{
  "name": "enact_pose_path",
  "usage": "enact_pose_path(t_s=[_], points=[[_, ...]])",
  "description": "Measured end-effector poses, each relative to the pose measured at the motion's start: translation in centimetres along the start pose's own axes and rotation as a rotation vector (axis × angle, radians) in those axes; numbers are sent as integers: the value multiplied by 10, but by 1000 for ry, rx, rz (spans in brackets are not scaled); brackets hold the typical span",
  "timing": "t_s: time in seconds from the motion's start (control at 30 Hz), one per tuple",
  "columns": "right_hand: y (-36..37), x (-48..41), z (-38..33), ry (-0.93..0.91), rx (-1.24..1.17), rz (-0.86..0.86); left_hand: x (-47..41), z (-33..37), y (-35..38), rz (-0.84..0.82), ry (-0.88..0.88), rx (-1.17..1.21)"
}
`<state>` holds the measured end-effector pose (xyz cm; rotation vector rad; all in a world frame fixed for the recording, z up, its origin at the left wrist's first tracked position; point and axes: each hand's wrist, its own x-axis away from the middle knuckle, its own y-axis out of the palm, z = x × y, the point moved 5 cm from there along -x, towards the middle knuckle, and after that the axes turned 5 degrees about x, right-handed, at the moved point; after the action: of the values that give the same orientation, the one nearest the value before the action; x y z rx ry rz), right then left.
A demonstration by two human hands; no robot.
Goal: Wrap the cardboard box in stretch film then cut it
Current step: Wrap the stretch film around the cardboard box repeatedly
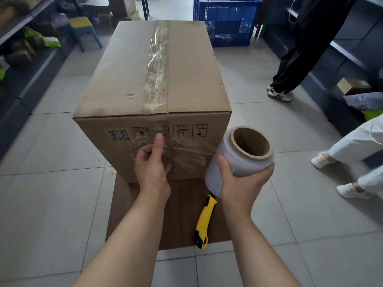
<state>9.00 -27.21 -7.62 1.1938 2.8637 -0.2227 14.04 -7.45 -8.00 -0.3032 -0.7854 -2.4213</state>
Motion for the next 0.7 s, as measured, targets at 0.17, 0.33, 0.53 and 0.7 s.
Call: enact_pose_path(t_s=[0.17,0.33,0.53,0.7], points=[[-6,-4,2,-40,56,-10,0,0,-1,-2,-1,-6],[-9,-18,0,30,85,77,1,1,0,8,5,-2],[-4,-36,1,33,189,66,-1,0,-1,-7,1,-4],[1,-49,-2,11,271,76,2,1,-1,-3,11,-18]])
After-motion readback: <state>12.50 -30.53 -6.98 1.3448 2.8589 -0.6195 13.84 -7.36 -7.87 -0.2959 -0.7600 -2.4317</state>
